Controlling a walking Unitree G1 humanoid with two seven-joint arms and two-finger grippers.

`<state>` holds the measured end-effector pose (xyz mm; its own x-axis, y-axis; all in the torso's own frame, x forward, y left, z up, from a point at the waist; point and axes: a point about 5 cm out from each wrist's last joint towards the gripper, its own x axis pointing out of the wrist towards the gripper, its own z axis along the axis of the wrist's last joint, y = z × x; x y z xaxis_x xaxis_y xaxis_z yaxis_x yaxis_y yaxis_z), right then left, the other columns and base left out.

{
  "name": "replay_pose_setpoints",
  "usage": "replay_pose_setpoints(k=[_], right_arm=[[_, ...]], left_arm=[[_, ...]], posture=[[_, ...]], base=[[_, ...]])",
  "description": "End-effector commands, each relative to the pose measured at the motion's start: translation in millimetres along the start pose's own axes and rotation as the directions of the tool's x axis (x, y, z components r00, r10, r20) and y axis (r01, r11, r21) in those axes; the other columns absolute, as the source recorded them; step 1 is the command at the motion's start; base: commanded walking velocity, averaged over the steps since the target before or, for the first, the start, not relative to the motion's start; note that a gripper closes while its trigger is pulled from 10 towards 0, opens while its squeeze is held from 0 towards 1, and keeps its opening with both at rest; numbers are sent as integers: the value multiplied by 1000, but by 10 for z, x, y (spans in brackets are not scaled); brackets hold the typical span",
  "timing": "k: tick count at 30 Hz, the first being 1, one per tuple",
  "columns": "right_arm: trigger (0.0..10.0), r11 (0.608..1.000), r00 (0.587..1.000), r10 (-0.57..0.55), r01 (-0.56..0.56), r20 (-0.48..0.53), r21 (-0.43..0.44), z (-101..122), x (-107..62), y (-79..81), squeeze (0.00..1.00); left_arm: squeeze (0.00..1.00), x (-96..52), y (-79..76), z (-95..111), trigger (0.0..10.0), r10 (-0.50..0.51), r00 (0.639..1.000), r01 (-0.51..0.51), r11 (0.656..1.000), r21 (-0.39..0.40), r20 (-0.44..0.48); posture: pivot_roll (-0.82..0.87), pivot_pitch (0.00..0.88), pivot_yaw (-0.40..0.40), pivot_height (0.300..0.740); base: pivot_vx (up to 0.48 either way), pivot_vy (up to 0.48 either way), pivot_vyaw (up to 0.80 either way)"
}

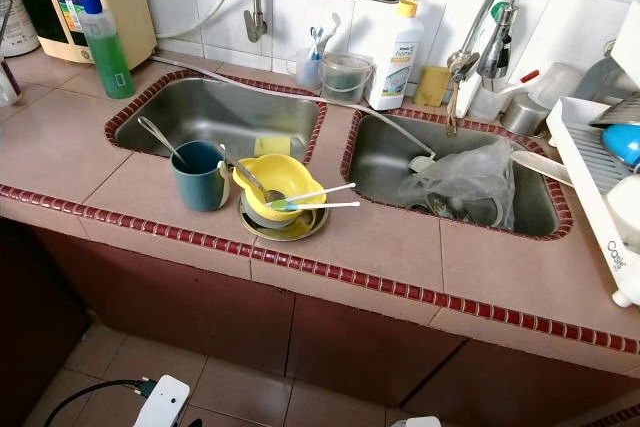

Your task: Kitchen organization

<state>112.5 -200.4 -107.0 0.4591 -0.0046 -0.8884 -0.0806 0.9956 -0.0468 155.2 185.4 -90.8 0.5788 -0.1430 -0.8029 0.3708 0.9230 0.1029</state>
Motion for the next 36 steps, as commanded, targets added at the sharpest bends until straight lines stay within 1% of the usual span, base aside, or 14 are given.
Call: replay_pose_setpoints(k=[1, 13, 14, 17, 23, 24, 25, 29, 31, 32, 33, 34, 35, 36], right_arm=[[10000, 967, 1000, -9, 6, -13, -253, 235, 80, 173, 0], [10000, 965, 1000, -11, 7, -13, -261, 235, 80, 174, 0], [10000, 967, 1000, 7, -9, -7, -255, 249, 82, 188, 0], [10000, 969, 999, 38, -36, 5, -244, 277, 85, 209, 0], [10000, 966, 999, 43, -40, 5, -256, 281, 85, 213, 0], [10000, 968, 999, 46, -42, 10, -249, 288, 86, 215, 902], [10000, 970, 999, 48, -43, 13, -241, 290, 86, 216, 1000], [10000, 970, 998, 62, -55, 24, -235, 299, 84, 222, 1000], [10000, 977, 998, 55, -50, 23, -206, 291, 82, 206, 1000], [10000, 979, 999, 50, -45, 22, -197, 288, 81, 193, 945], [10000, 981, 999, 47, -42, 21, -192, 287, 81, 181, 349], [10000, 979, 999, 47, -42, 22, -201, 291, 80, 174, 0], [10000, 976, 998, 50, -43, 26, -214, 298, 80, 173, 0], [10000, 975, 998, 56, -48, 30, -216, 305, 80, 175, 0]], left_arm=[[0, 91, -125, 95, 10000, 43, 996, -55, 986, -160, -75], [0, 91, -126, 96, 10000, 42, 996, -54, 986, -160, -74], [0, 93, -133, 104, 10000, 38, 997, -47, 988, -145, -70], [0, 102, -159, 133, 10000, 19, 998, -25, 993, -112, -56], [0, 105, -160, 144, 10000, 8, 998, -13, 995, -100, -57], [1000, 106, -158, 151, 10000, -2, 999, -3, 997, -83, -54], [1000, 106, -158, 152, 10000, -6, 999, 2, 997, -79, -53], [1000, 104, -159, 160, 10000, -28, 999, 25, 997, -72, -39], [1000, 100, -140, 156, 10000, -21, 999, 18, 998, -57, -40], [1000, 99, -128, 156, 10000, -12, 999, 10, 999, -52, -41], [1000, 99, -116, 157, 10000, -6, 999, 4, 998, -58, -43], [596, 100, -108, 165, 10000, -6, 999, 3, 997, -78, -39], [0, 101, -102, 172, 10000, -4, 999, 1, 996, -89, -34], [0, 102, -98, 182, 10000, -3, 1000, 1, 995, -100, -29]], posture=[[65, 0, -20, 740], [67, 0, -21, 740], [93, 0, -37, 740], [95, 0, -38, 740], [97, 0, -44, 740], [95, 0, -53, 740], [95, 0, -53, 740], [96, 0, -60, 740], [97, 0, -61, 740], [95, 0, -59, 740], [95, 0, -59, 740], [95, 0, -59, 740], [90, 0, -54, 740], [88, 0, -53, 740]], base=[[0, 0, 0], [0, 0, 0], [0, 0, 0], [0, 0, 0], [0, 0, 0], [0, 0, 0], [0, 0, 0], [0, 0, 0], [0, 0, 0], [0, 0, 0], [0, 0, 0], [0, 0, 0], [0, 0, 0], [0, 0, 0]])
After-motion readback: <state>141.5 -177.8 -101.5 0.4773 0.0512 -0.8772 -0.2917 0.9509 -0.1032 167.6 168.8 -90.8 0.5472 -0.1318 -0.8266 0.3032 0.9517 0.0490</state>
